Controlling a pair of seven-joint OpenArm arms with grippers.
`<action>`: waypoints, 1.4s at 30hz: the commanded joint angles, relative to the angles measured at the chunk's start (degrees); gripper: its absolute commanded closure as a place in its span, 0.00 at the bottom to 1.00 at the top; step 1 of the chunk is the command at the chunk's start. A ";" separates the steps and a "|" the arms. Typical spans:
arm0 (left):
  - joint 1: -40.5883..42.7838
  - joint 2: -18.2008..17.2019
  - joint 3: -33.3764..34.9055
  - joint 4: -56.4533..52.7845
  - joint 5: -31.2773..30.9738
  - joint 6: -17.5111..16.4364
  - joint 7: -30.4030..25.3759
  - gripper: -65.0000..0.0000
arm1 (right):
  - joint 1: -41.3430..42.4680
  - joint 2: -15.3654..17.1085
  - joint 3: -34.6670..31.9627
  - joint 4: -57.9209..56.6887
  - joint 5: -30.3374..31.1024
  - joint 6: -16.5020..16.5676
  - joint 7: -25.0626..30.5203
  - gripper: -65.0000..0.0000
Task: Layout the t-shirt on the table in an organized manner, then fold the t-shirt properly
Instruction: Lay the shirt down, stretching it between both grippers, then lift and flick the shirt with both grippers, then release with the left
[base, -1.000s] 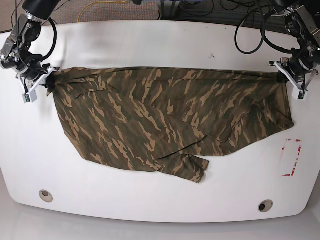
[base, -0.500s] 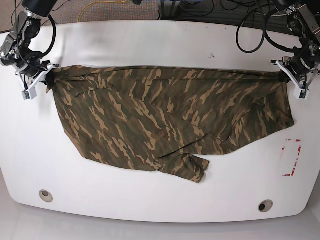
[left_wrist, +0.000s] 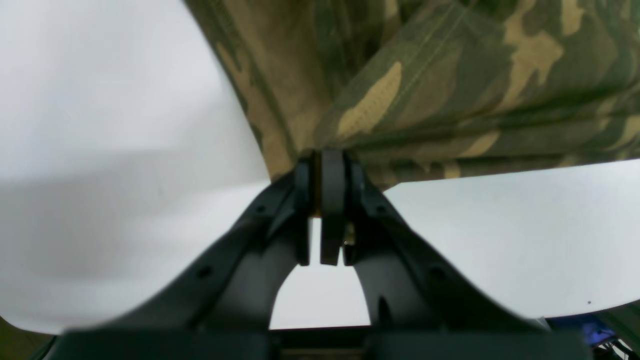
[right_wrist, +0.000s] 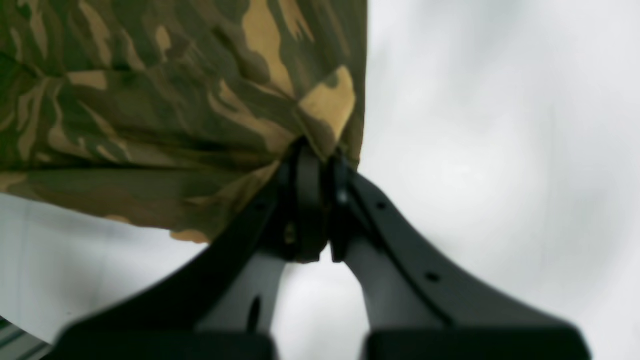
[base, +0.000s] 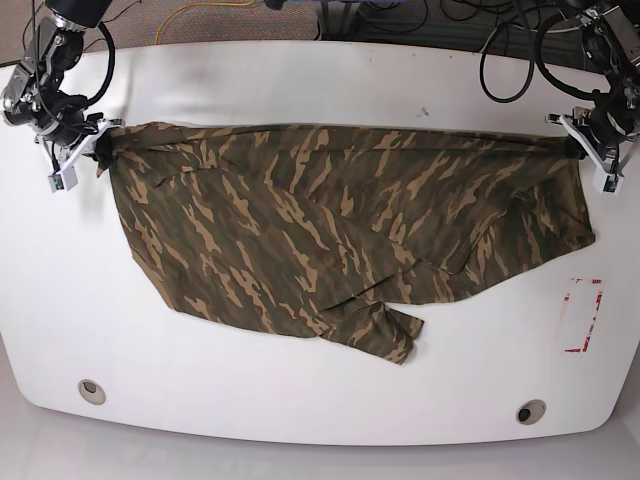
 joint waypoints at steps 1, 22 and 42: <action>-2.33 -1.17 -0.29 1.46 -0.12 0.21 -0.77 1.00 | 0.76 1.52 1.74 1.22 0.28 -0.10 0.99 1.00; -35.39 -1.00 4.54 2.42 -0.12 0.21 -0.59 1.00 | 18.08 6.97 2.71 6.93 0.02 -0.10 0.90 1.00; -66.42 -0.64 14.12 1.89 2.52 0.65 -0.59 1.00 | 49.20 22.35 -14.35 0.78 0.19 -0.10 0.73 1.00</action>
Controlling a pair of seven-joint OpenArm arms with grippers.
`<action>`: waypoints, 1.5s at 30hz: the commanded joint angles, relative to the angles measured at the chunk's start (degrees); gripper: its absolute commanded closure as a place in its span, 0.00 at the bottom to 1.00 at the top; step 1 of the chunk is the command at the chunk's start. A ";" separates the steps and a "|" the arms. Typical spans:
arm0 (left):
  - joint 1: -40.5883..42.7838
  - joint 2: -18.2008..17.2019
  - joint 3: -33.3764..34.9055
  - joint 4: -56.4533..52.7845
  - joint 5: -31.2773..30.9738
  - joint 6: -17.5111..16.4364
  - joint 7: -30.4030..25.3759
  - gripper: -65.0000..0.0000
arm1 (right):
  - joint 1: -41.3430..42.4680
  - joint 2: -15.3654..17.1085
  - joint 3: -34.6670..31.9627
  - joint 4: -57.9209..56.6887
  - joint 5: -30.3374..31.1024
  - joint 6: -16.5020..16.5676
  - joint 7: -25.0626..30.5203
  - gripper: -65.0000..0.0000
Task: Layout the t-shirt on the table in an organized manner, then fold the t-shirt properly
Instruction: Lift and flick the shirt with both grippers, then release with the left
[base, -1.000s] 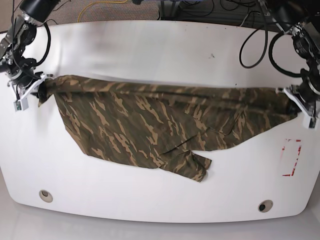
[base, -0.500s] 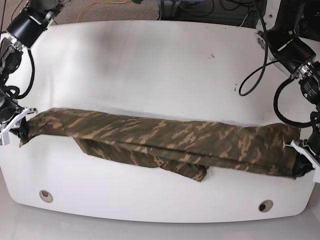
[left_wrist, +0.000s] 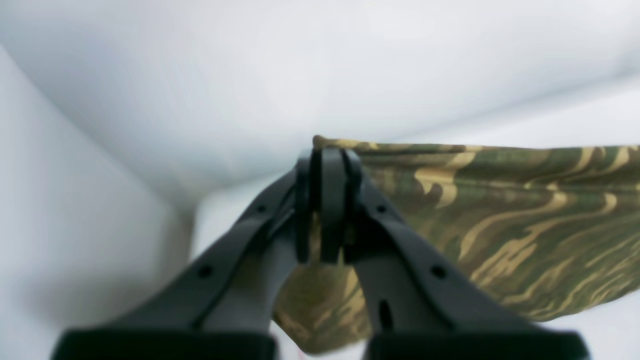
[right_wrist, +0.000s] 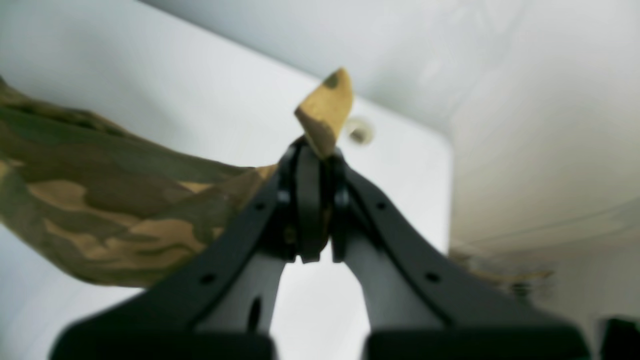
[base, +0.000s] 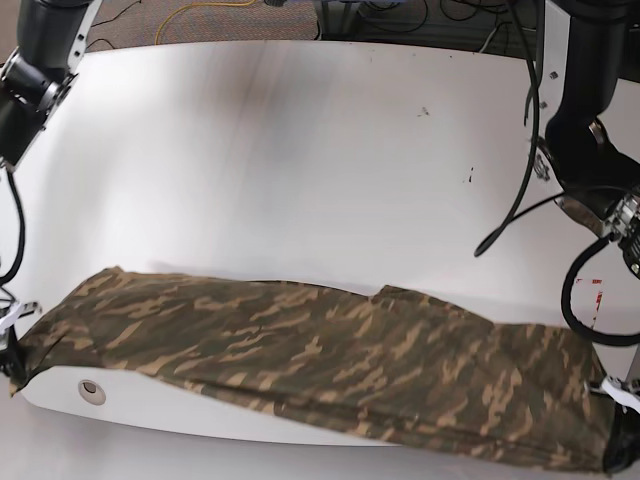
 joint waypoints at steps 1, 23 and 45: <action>-6.65 -0.95 0.90 -0.03 1.84 0.36 -1.88 1.00 | 7.62 4.92 -1.70 -1.87 -0.02 -0.42 1.40 1.00; -20.28 -1.13 0.90 -14.19 1.93 0.01 -4.52 1.00 | 35.14 13.97 -20.86 -11.54 0.24 -0.42 -1.23 1.00; 13.92 -3.32 -6.74 -7.86 -7.74 -0.08 -5.66 1.00 | -16.64 3.25 14.13 5.87 0.15 -0.42 -6.07 1.00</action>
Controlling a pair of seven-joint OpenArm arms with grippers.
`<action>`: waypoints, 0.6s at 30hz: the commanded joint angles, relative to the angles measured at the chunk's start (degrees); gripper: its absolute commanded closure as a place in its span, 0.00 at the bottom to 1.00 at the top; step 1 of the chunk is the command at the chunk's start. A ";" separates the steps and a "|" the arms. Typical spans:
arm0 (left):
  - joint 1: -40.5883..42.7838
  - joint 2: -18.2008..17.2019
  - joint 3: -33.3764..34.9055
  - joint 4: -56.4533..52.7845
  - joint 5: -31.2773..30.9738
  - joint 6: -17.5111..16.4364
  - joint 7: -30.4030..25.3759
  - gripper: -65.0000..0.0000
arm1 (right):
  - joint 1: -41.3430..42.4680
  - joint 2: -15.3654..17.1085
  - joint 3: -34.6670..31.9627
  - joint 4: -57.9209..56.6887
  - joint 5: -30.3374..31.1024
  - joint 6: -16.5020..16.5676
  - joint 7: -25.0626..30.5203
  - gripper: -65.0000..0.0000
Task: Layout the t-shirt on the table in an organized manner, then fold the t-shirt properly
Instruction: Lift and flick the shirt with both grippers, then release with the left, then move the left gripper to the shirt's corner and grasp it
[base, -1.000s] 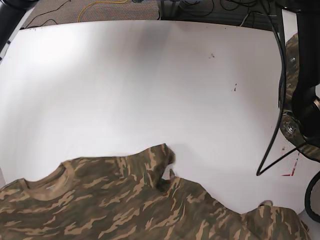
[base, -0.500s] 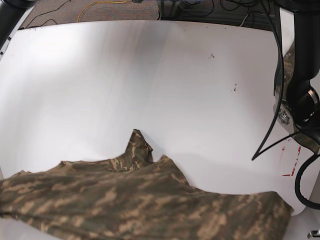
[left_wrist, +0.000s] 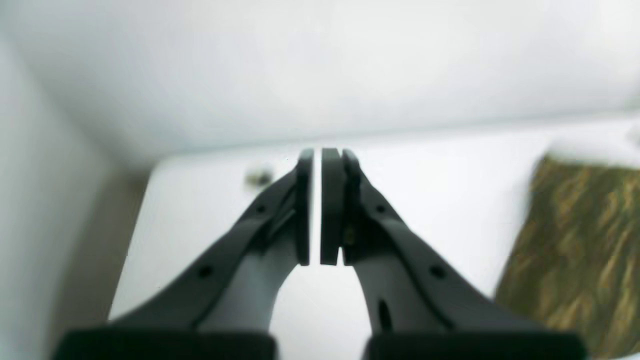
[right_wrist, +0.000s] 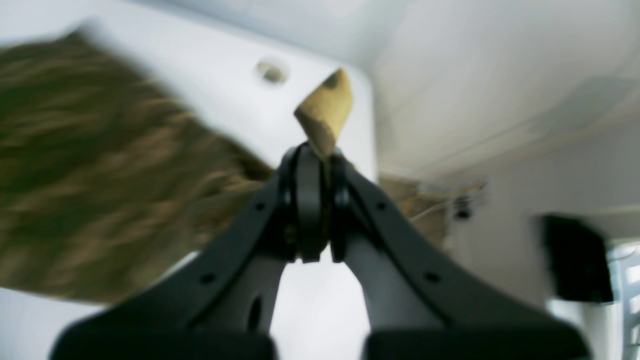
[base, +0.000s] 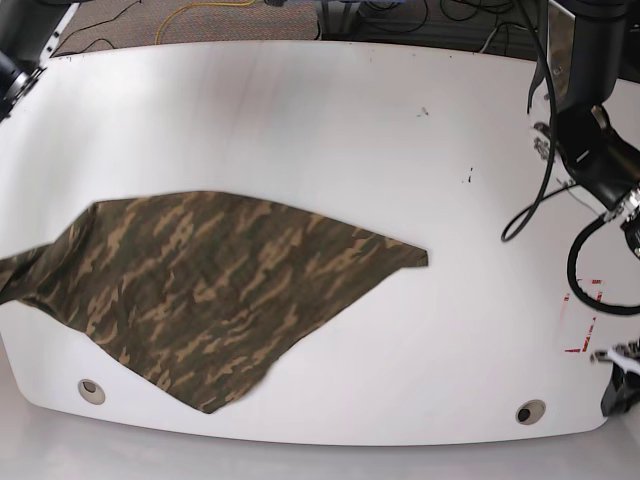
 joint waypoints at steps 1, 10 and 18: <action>3.53 -1.38 -0.17 3.12 -3.06 0.01 -1.77 1.00 | -4.98 -1.39 2.90 3.29 0.13 -0.16 1.14 1.00; 17.95 -1.21 -0.43 4.44 -5.44 0.01 -1.77 1.00 | -17.73 -14.05 6.06 8.30 -0.05 -0.16 1.41 1.00; 23.57 2.75 4.84 4.18 -5.17 0.01 -1.86 0.96 | -21.60 -19.42 6.06 11.56 -0.13 -0.16 1.41 1.00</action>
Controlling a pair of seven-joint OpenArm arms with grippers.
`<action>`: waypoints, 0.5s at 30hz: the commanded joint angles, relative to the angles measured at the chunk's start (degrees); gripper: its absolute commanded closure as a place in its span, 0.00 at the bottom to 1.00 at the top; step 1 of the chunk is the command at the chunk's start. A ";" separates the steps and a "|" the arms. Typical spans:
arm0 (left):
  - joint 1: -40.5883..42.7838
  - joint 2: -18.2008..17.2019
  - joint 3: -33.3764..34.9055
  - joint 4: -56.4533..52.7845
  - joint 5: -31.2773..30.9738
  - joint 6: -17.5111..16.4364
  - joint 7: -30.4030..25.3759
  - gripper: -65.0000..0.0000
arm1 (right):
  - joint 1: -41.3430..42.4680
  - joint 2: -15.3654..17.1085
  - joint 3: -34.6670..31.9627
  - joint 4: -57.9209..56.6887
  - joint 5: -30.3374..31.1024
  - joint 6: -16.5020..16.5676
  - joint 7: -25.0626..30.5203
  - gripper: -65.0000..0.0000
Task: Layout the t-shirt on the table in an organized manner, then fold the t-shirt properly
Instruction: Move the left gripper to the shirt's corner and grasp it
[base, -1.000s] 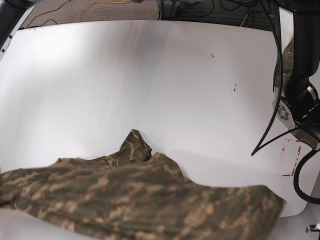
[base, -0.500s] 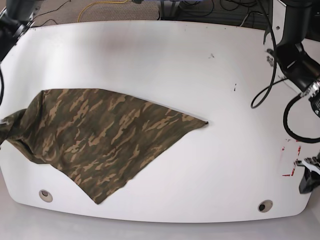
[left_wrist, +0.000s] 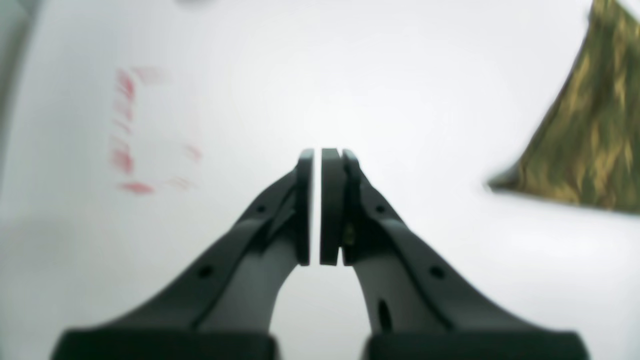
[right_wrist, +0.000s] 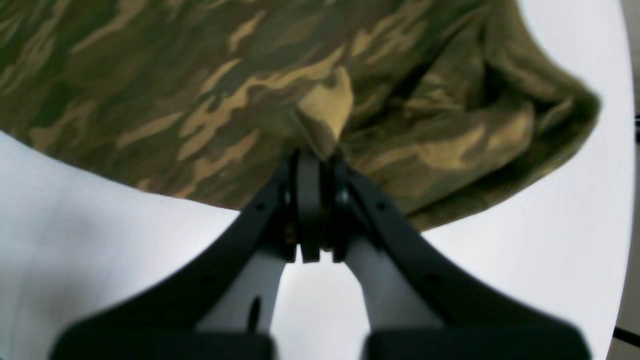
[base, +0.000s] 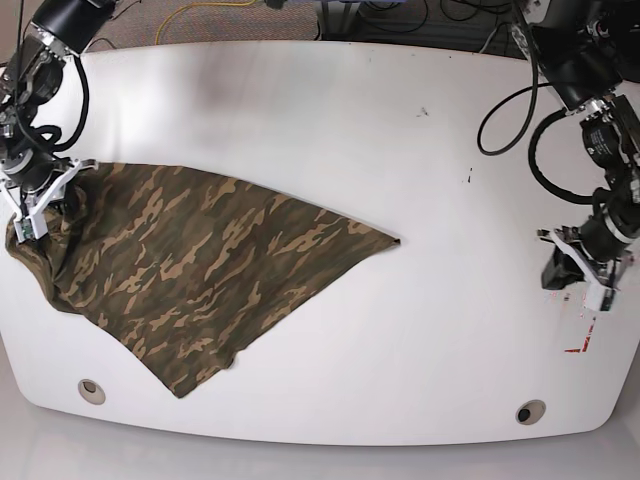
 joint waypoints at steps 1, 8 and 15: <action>-0.67 0.90 1.68 0.92 -1.76 -0.14 -1.66 0.93 | 0.43 0.82 0.64 1.87 0.39 -0.07 1.63 1.00; -0.75 5.56 7.22 -3.57 1.84 0.30 -2.81 0.59 | 0.61 0.30 0.64 2.31 0.39 -0.07 1.63 1.00; -5.24 8.46 13.99 -13.76 13.18 0.30 -9.05 0.50 | 0.70 0.74 0.64 2.31 0.48 -0.07 1.63 1.00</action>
